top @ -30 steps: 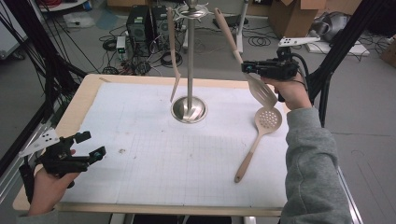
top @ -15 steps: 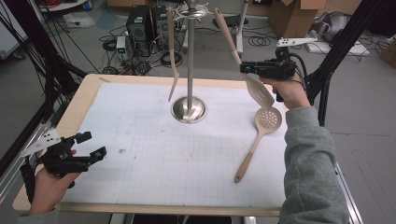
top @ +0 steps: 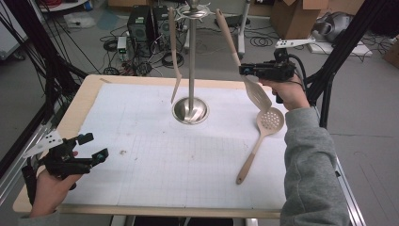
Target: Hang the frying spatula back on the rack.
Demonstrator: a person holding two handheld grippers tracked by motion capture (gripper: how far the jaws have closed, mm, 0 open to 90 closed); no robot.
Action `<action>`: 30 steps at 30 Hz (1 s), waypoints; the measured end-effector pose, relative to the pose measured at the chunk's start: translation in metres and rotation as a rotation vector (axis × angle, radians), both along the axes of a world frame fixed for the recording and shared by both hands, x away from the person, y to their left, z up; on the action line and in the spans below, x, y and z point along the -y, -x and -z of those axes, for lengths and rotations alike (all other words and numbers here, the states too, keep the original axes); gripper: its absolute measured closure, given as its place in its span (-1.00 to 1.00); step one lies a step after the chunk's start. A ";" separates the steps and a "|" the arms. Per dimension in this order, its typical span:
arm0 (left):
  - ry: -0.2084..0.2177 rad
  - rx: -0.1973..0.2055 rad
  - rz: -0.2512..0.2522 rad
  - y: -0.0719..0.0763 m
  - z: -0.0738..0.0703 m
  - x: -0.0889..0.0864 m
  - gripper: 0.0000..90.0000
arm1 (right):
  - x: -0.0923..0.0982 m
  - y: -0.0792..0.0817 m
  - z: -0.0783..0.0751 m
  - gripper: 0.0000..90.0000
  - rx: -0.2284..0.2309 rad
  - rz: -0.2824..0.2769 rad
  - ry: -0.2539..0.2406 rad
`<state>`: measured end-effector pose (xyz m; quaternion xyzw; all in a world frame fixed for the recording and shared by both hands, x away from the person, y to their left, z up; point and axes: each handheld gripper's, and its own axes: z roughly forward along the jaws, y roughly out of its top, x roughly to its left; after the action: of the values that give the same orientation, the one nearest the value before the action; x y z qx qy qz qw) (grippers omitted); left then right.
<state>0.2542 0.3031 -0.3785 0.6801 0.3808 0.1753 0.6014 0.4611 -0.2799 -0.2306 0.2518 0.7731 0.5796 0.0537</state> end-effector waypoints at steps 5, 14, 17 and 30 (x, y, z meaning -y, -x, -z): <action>0.004 -0.004 -0.005 0.000 0.001 -0.001 -0.91 | -0.004 -0.003 0.003 0.73 -0.002 -0.008 0.006; -0.002 -0.004 -0.002 0.000 0.001 0.000 -0.91 | -0.014 -0.009 0.007 0.73 -0.012 -0.017 0.018; -0.001 -0.001 -0.002 0.001 0.001 0.000 -0.91 | -0.017 -0.010 0.008 0.73 -0.015 -0.021 0.016; -0.002 0.000 -0.007 0.003 0.000 -0.002 -0.91 | -0.032 -0.016 0.013 0.73 -0.006 -0.013 0.042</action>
<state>0.2513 0.3051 -0.3785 0.6794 0.3831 0.1776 0.6001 0.4773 -0.2483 -0.2436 0.2474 0.7870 0.5627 0.0528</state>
